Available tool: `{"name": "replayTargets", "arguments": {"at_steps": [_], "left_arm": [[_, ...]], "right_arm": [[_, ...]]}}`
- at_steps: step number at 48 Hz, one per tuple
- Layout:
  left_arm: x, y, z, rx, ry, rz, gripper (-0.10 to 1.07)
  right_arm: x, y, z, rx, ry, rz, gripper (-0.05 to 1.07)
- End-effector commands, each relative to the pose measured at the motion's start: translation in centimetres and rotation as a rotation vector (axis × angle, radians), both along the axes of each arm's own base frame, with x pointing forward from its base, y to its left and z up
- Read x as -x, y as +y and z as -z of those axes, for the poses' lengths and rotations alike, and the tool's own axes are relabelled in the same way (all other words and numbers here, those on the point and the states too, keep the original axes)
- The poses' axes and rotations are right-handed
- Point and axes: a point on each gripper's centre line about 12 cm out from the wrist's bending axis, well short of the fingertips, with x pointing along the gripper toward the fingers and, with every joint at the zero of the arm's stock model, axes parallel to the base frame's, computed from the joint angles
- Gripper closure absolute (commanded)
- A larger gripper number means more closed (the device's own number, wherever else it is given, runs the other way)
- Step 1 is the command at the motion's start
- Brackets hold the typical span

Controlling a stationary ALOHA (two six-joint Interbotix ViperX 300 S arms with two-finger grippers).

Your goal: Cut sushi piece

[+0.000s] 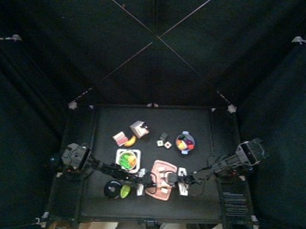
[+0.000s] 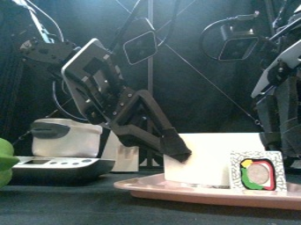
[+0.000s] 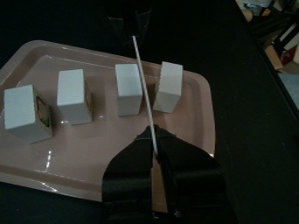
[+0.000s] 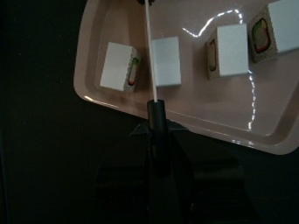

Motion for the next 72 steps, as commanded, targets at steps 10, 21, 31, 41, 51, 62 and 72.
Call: {"name": "replayTargets", "arguments": {"at_steps": [10,21,31,41,51,62,72], "left_arm": [[0.3,-2.1,-1.6,0.008,-0.017,0.053,0.59],[0.2,-2.0,-2.5,0.010,-0.022,0.054,0.59],[0.0,-2.0,-4.8,0.027,-0.074,0.052,0.57],[0.0,-1.3,-5.1,0.028,-0.077,0.038,0.47],[-0.1,-1.2,-5.2,0.029,-0.080,0.035,0.28],[0.0,-1.2,-5.6,0.031,-0.091,0.035,0.16],[0.3,-0.9,-7.4,0.029,-0.141,0.042,0.16]], "right_arm": [[-0.2,1.4,-1.2,-0.035,-0.028,-0.016,0.78],[-0.3,1.0,-2.1,-0.001,-0.027,-0.020,0.78],[-0.3,0.4,-3.6,0.029,-0.063,-0.030,0.78],[-0.3,0.3,-3.7,0.032,-0.066,-0.033,0.78],[-0.2,0.3,-3.6,0.034,-0.064,-0.032,0.78],[-0.1,0.3,-3.5,0.036,-0.059,-0.033,0.78],[0.2,0.0,-3.9,0.042,-0.047,-0.021,0.78]]}}
